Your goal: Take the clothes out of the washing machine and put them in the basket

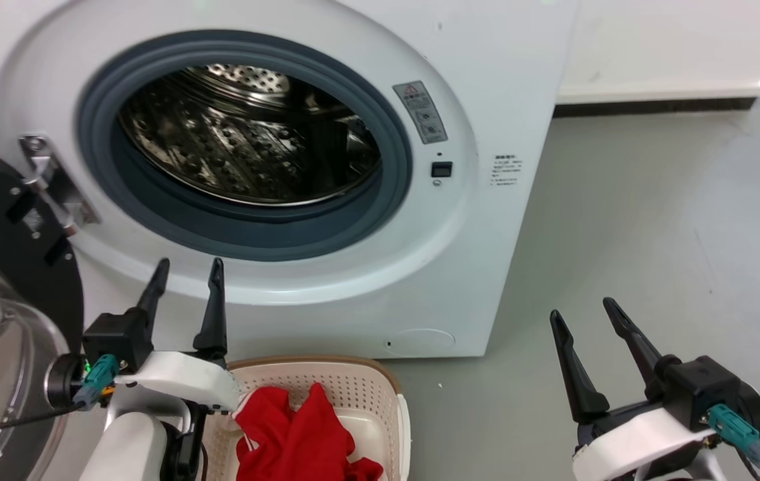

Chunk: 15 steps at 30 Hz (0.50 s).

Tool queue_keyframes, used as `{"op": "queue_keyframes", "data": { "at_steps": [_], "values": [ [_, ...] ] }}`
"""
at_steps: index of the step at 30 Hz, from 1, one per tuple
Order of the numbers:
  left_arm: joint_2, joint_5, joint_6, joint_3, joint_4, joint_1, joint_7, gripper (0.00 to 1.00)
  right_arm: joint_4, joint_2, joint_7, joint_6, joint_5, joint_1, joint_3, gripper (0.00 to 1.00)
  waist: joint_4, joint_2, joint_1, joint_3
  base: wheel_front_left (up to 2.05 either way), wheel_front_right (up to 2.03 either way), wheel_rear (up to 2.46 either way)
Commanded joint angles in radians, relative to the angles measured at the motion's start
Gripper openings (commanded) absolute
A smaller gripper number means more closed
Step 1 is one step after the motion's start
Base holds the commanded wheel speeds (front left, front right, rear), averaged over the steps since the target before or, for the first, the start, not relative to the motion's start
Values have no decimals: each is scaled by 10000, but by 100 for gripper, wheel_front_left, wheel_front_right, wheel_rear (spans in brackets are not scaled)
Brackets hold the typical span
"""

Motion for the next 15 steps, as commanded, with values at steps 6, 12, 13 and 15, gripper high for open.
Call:
{"op": "queue_keyframes", "data": {
  "at_steps": [6,12,13,15],
  "values": [
    [96,660,337,238,-1711,834,-25,100,159,11,15,-7,-92,361,-205,100,496,-1,2,-516,0,0,0],
    [301,683,550,212,-2582,1667,492,100,86,10,-31,-7,-132,656,-779,100,637,-1,2,-722,0,0,0],
    [329,684,607,238,-2696,1823,604,100,66,10,-38,-7,-145,713,-867,100,643,-1,2,-759,0,0,0],
    [369,648,700,256,-2913,2162,814,100,46,10,-32,-7,-137,822,-996,100,630,-1,2,-832,0,0,0]
  ]
}}
